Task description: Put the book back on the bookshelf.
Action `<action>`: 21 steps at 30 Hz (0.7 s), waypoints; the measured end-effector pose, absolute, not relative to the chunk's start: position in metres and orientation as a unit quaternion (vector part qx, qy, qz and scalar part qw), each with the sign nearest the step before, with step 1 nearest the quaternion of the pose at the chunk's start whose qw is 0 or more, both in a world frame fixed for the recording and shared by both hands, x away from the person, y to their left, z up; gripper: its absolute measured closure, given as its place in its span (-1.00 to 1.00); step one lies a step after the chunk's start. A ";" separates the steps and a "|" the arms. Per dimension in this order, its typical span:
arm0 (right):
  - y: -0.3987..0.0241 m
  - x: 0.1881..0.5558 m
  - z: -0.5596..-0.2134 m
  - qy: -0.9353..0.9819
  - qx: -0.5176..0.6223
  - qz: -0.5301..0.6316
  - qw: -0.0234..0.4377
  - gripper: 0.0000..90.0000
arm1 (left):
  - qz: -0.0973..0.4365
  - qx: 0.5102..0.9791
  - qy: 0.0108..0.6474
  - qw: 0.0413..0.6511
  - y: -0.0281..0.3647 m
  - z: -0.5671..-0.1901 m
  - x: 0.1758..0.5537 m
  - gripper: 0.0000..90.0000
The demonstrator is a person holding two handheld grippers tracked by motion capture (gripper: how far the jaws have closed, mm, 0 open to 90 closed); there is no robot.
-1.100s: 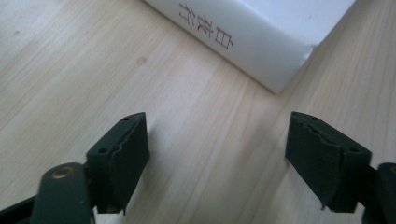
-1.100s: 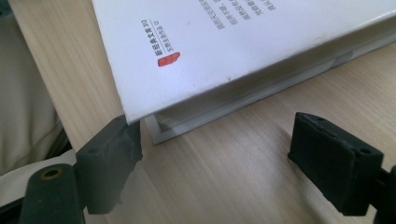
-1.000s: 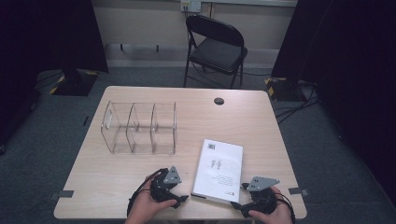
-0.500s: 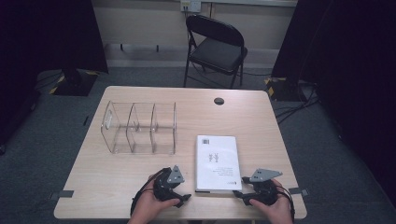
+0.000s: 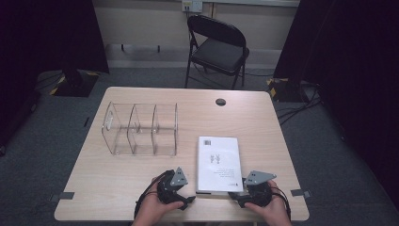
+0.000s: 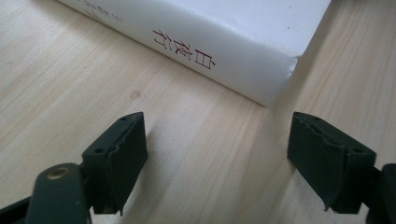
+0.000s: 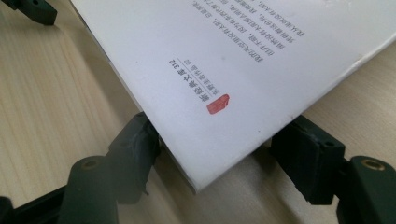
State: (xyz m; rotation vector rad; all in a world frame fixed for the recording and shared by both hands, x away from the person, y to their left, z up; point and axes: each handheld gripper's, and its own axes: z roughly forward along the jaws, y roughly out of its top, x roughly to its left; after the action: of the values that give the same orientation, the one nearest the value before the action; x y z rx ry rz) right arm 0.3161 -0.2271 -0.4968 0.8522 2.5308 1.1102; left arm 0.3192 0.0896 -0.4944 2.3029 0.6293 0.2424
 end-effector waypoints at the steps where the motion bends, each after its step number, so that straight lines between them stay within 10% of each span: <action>1: -0.227 0.316 -0.497 0.868 0.292 0.381 0.124 -0.30 | 0.094 0.894 0.245 0.364 0.088 -0.495 0.319 -0.63; 21: -0.222 0.315 -0.495 0.869 0.301 0.371 0.129 -0.29 | 0.104 0.884 0.250 0.382 0.073 -0.500 0.314 -0.80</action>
State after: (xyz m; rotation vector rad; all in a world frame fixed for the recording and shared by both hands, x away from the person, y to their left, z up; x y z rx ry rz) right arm 0.3155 -0.2225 -0.4947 0.8762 2.5257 1.0783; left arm 0.3140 0.0726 -0.5003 2.2549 0.6382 0.2651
